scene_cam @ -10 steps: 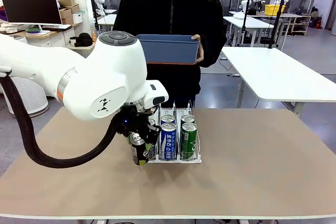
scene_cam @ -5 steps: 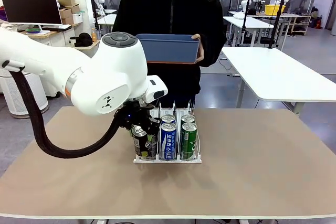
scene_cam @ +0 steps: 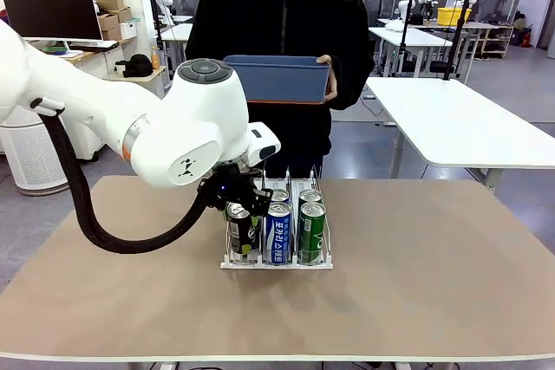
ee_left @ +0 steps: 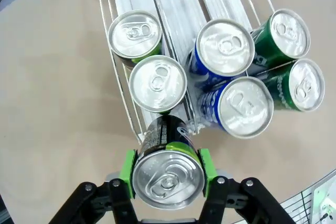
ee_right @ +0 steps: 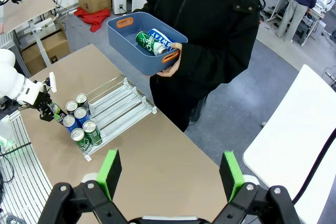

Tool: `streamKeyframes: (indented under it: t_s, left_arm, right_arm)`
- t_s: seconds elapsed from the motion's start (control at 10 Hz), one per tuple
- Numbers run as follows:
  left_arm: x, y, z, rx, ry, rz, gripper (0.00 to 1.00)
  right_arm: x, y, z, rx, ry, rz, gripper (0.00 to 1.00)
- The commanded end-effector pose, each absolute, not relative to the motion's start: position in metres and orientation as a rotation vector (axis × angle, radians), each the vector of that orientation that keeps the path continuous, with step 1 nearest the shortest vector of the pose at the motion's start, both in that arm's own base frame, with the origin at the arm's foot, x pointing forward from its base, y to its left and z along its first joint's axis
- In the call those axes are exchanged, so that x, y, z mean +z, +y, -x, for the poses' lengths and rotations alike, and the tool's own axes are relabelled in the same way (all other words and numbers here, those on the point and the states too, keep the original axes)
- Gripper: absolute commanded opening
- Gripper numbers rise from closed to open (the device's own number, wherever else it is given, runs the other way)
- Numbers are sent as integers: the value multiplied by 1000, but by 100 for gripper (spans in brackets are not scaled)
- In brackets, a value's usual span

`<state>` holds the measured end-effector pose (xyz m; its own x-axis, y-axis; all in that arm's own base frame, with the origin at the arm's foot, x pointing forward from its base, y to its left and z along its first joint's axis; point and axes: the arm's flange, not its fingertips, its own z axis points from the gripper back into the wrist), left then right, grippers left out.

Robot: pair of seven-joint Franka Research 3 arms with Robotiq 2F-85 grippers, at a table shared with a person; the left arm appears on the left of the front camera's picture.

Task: Fill the beverage cans into the dispenser.
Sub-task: Place the picked Pepsi coke in the line of the Automatic Can Dispenser with the same cans.

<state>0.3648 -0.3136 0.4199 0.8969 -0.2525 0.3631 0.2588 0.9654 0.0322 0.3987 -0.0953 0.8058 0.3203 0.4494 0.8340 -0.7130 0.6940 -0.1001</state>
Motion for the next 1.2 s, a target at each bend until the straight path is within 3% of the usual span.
streamKeyframes:
  t_s: [0.0, 0.5, 1.1]
  left_arm:
    - [423, -322, -386, -237, -460, 28, 58]
    - [425, -321, -405, -187, -488, -26, 58]
    - [393, -329, -397, -250, -365, 27, 58]
  right_arm:
    - [805, -94, -398, 782, -978, -315, 100]
    - [805, -94, -398, 782, -978, -315, 100]
    - [805, -94, -398, 782, -978, -315, 100]
